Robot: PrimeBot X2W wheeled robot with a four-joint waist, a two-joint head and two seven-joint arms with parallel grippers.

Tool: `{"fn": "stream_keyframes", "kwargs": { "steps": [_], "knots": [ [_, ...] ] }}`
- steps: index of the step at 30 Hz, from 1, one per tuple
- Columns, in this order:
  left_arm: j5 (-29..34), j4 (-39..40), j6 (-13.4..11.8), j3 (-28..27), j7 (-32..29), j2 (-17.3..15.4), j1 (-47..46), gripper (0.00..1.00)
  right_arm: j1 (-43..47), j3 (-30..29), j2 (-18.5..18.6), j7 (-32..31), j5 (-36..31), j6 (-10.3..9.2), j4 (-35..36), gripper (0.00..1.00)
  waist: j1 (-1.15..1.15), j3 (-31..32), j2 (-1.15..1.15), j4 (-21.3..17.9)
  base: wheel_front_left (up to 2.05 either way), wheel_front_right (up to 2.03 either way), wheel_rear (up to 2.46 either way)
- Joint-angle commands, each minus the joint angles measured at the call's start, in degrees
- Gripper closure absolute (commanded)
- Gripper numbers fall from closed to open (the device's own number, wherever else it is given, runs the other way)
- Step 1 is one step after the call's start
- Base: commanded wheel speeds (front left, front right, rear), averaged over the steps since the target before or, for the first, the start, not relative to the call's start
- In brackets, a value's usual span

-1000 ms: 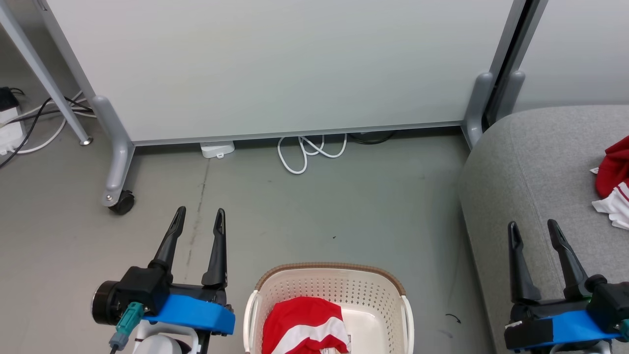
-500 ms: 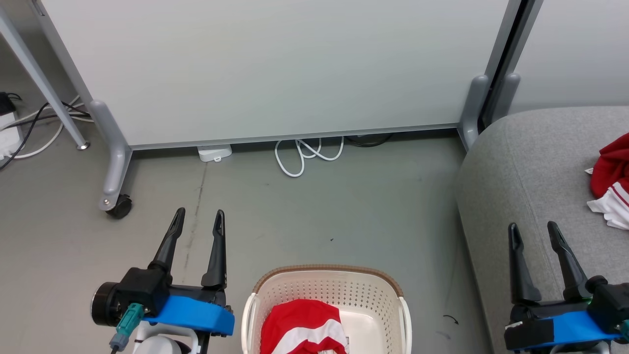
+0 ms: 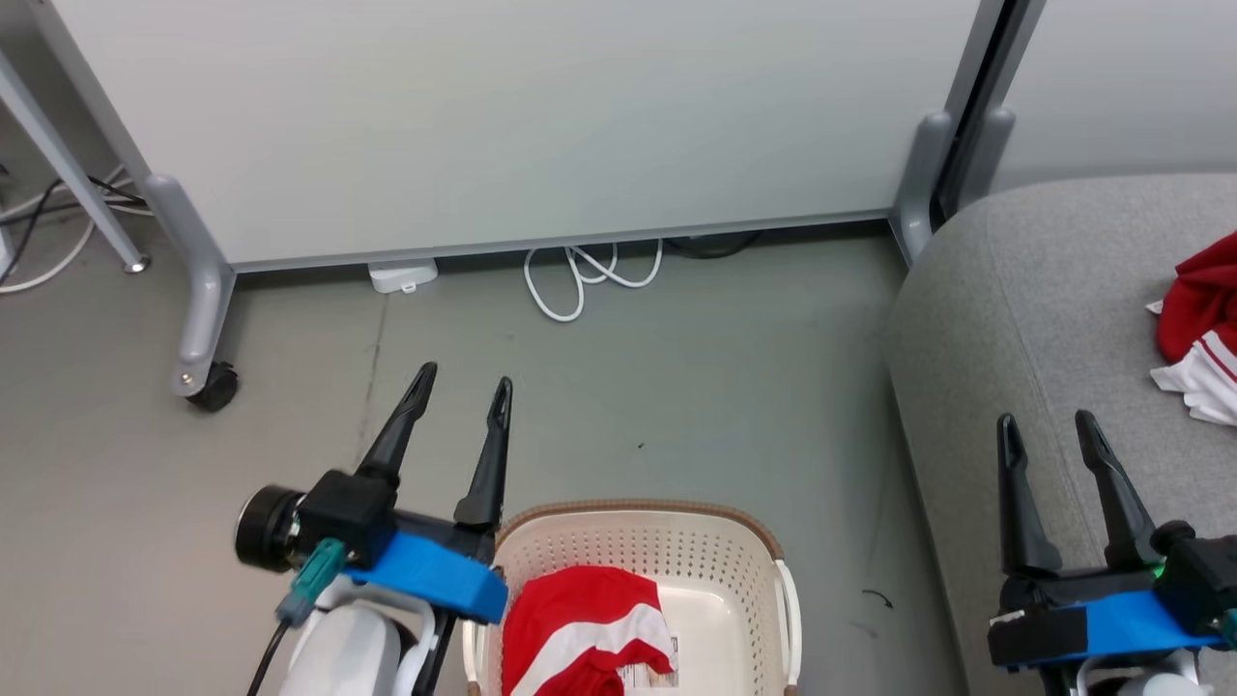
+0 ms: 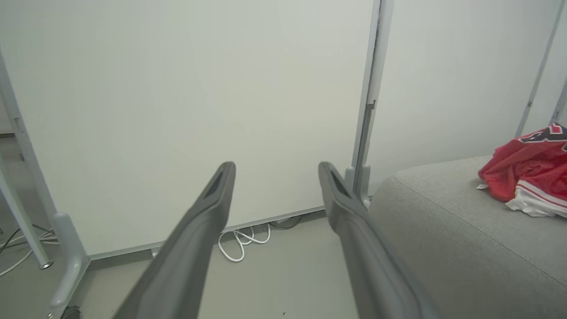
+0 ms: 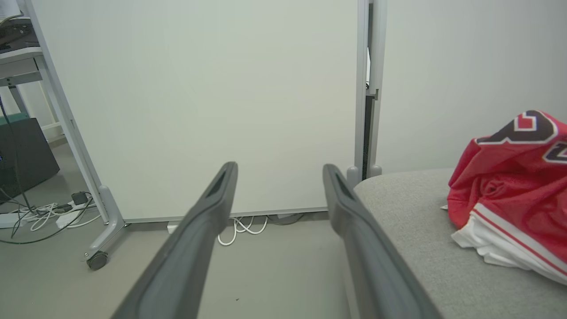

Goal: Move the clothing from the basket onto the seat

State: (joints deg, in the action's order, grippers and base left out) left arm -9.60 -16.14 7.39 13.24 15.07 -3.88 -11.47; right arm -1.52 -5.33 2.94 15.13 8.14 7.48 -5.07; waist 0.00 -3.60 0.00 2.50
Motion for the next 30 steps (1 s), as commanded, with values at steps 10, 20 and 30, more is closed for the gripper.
{"fn": "stream_keyframes", "kwargs": {
  "steps": [10, 20, 30],
  "knots": [
    [-2.3, -12.8, 0.1, 14.4, 0.2, -5.6, -14.0, 0.0, -7.6, 2.2, 1.1, 0.0, -0.5, 0.03, 2.0, 0.0, 0.0, -9.5, 0.0, -3.5, 0.0, 0.0, 0.0],
    [-4.3, -26.4, 0.1, 30.0, 0.2, -7.1, -25.3, 0.0, -13.8, 3.2, 1.7, 0.0, -0.8, 0.03, 3.2, 0.0, 0.0, -19.3, 0.0, -5.4, 0.0, 0.0, 0.0],
    [-4.9, -42.3, 0.1, 45.9, -1.1, -5.5, -35.5, 0.0, -19.7, 4.5, 2.1, 0.0, -0.9, 0.03, 4.7, 0.0, 0.0, -28.6, 0.0, -6.8, 0.0, 0.0, 0.0]
  ]
}}
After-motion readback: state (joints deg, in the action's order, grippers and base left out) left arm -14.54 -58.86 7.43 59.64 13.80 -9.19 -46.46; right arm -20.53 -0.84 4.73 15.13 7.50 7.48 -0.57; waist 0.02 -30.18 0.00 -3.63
